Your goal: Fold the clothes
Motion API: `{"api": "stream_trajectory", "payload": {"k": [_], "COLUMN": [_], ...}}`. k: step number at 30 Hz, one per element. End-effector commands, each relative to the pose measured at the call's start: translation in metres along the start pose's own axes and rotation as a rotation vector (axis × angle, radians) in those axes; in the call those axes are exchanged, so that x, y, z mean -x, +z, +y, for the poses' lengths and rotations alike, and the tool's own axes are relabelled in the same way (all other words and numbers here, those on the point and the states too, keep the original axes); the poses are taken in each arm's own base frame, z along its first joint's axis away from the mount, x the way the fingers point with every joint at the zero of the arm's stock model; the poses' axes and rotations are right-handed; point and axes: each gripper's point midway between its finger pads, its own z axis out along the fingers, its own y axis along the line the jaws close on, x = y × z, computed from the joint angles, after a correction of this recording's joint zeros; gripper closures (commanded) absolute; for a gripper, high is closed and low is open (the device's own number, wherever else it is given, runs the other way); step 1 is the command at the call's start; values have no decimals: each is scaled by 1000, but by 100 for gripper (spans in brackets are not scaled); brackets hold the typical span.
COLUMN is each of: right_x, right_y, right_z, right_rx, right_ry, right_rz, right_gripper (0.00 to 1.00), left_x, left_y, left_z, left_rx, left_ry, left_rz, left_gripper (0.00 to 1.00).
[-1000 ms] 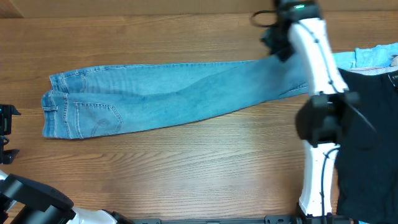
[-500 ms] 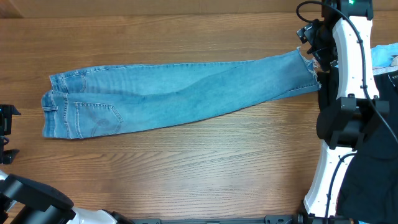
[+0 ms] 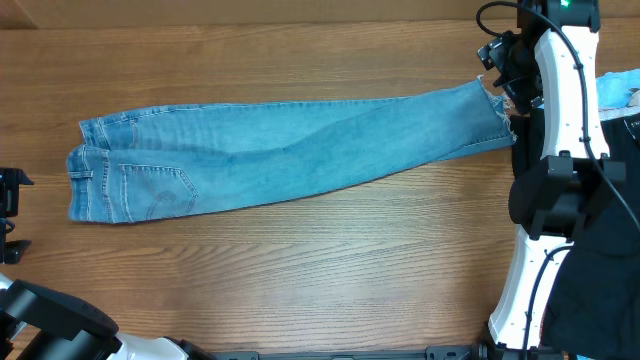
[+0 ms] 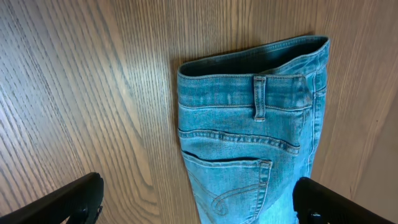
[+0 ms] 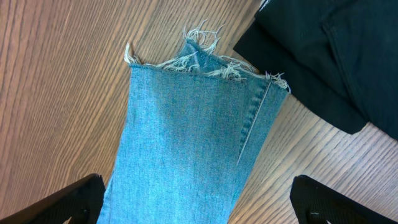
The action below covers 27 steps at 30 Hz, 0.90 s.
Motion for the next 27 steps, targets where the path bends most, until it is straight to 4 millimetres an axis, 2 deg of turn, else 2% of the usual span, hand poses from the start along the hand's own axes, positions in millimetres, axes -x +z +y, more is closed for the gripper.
{"api": "stream_trajectory", "payload": {"k": [1, 3, 4, 5, 7, 8, 11, 13, 14, 17, 20, 21, 24, 27], "right_x": [15, 26, 13, -11, -58, -79, -159, -222, -260, -351, -400, -423, -483, -531], "right_y": [-17, -20, -23, -32, -66, -80, -98, -106, -111, -131, -127, -123, -92, -57], "right_z": [18, 33, 48, 76, 124, 137, 154, 157, 157, 162, 166, 167, 173, 183], "right_rx": [90, 156, 235, 411, 774, 886, 1026, 1077, 1103, 1180, 1192, 1219, 1296, 1394], "right_ry": [4, 7, -165, -395, -765, -903, -1313, -1584, -1725, -1903, -2098, -2157, -2237, -2265], "right_rz": [-72, -117, -57, 34, 114, 114, 93, 85, 81, 83, -11, -17, 7, 10], "right_gripper": [0, 0, 0, 0, 0, 0, 0, 0, 0, 0, 0, 0, 1, 5], "left_x": [-1, -1, -1, -1, -1, -1, -1, -1, -1, -1, -1, -1, -1, -1], "left_y": [-7, -7, -7, -7, -7, -7, -7, -7, -7, -7, -7, -7, -7, -7], "left_z": [-4, -4, -4, -4, -4, -4, -4, -4, -4, -4, -4, -4, -4, -4], "left_rx": [-18, -18, -18, -18, -18, -18, -18, -18, -18, -18, -18, -18, -18, -18], "left_ry": [-1, -1, -1, -1, -1, -1, -1, -1, -1, -1, -1, -1, -1, -1], "left_rz": [-12, -12, -12, -12, -12, -12, -12, -12, -12, -12, -12, -12, -12, -12], "left_gripper": [0, 0, 0, 0, 0, 0, 0, 0, 0, 0, 0, 0, 0, 0]}}
